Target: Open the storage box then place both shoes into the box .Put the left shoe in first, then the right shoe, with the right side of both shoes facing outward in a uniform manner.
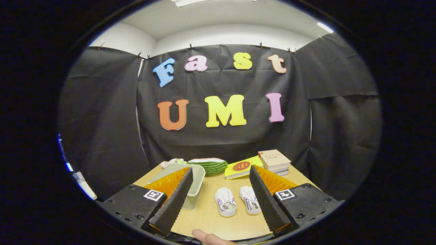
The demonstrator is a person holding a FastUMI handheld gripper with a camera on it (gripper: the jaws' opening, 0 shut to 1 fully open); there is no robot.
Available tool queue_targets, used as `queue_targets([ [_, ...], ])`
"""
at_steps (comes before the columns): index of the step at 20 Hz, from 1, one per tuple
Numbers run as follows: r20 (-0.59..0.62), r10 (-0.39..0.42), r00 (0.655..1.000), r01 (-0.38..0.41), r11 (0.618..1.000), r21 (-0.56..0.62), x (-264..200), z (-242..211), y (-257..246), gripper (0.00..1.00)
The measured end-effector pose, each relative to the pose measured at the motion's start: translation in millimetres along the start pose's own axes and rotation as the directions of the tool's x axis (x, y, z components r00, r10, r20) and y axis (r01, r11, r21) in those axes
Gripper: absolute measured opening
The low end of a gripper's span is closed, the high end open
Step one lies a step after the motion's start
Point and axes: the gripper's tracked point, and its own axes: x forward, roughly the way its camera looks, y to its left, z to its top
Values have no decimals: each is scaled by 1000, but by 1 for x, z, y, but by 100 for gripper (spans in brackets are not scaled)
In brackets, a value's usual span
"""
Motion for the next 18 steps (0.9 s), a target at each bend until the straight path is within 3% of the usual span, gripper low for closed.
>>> queue_targets([
  [5, -147, 170, 974, -168, 985, 30, 66, -51, 28, 100],
  [10, -347, 267, 899, -206, 957, 205, 150, -106, 29, 100],
  [12, -365, 337, 868, -226, 922, 314, 184, -117, 35, 100],
  [15, -390, 473, 790, -260, 835, 485, 225, -140, 50, 100],
  [18, -394, 547, 739, -291, 786, 545, 257, -162, 55, 99],
])
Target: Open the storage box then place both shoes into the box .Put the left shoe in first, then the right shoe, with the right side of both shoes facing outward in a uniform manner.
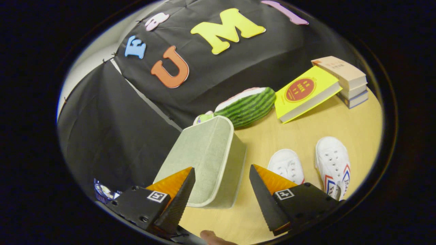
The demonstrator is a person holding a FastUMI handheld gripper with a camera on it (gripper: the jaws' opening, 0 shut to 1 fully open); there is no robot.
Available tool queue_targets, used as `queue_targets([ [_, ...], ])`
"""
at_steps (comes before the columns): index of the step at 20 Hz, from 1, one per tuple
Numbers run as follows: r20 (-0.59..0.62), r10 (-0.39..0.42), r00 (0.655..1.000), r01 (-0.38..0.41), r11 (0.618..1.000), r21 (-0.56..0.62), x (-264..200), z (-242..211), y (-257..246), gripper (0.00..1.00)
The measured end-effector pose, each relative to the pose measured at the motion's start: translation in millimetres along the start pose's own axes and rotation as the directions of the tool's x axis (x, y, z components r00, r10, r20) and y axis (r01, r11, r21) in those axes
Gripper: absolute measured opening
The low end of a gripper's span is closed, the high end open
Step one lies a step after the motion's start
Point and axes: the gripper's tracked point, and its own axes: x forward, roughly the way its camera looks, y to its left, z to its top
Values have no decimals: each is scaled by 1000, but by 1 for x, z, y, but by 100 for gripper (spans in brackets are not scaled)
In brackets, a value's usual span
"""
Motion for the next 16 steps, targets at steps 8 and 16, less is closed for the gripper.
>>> queue_targets([
  [8, -126, 344, 930, -301, 913, 276, 61, 8, 14, 99],
  [16, -176, 480, 860, -416, 857, 305, 72, -3, 30, 80],
])
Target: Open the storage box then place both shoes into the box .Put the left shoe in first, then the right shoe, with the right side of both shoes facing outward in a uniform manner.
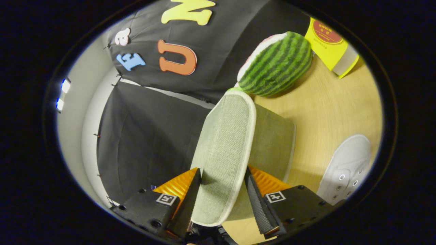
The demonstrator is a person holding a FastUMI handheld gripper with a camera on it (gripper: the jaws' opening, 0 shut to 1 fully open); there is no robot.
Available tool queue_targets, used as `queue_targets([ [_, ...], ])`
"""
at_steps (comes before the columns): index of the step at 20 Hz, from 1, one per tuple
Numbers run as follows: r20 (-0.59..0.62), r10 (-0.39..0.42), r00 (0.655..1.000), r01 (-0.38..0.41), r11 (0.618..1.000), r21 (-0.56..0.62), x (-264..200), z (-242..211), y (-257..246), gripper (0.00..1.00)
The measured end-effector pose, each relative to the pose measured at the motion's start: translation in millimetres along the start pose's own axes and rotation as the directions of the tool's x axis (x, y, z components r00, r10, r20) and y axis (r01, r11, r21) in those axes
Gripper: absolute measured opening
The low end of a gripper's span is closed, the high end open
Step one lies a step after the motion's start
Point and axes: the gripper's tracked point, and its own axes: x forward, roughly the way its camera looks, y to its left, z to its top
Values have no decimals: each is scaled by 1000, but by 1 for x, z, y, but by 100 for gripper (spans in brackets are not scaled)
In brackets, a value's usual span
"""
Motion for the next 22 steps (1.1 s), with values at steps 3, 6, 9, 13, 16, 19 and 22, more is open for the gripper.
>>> queue_targets([
  [3, -1, -14, 1000, 14, 1000, 8, -2, 1, -2, 69],
  [6, 13, -52, 999, 52, 998, -35, -6, 2, -4, 65],
  [9, 58, -98, 993, 101, 994, -46, -13, 7, 0, 57],
  [13, 105, -128, 986, 133, 990, -38, -26, 11, 13, 35],
  [16, 125, -176, 976, 189, 977, -101, -30, 6, 25, 19],
  [19, 149, -204, 968, 225, 965, -138, -30, 3, 45, 13],
  [22, 178, -224, 958, 258, 946, -196, -26, 4, 67, 10],
])
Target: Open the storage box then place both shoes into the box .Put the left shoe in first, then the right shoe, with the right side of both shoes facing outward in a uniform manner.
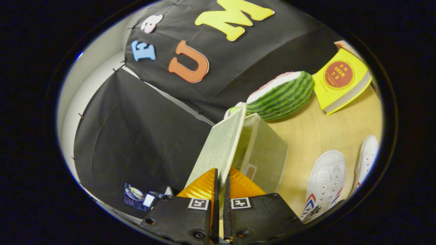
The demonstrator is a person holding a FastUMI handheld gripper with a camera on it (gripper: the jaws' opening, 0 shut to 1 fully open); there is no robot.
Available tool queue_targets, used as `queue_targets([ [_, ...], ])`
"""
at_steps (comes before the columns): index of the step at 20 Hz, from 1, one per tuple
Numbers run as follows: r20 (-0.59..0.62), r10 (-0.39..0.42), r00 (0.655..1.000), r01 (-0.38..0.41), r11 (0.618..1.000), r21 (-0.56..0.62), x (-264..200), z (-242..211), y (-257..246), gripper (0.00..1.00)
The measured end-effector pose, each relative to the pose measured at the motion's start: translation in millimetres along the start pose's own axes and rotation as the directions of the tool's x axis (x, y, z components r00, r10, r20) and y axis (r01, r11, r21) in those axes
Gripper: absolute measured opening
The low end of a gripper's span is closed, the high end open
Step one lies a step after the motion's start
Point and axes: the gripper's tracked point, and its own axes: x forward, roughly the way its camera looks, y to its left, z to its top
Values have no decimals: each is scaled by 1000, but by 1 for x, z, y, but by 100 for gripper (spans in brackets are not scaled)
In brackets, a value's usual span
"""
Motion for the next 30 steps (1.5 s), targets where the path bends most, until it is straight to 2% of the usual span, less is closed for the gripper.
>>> queue_targets([
  [5, 46, -5, 999, 6, 1000, -14, 4, 15, 65, 9],
  [9, 74, -43, 996, 52, 991, -120, 25, 16, 120, 10],
  [13, 107, 3, 994, 10, 992, -124, 56, 14, 170, 13],
  [20, 117, 62, 991, -49, 993, -110, 116, 3, 216, 18],
  [22, 71, 72, 995, -64, 991, -117, 134, -13, 224, 24],
  [24, 48, 63, 997, -57, 990, -129, 145, -25, 226, 43],
  [28, 30, -35, 999, 40, 979, -198, 134, -45, 212, 100],
  [30, 17, -84, 996, 85, 968, -235, 124, -54, 200, 100],
])
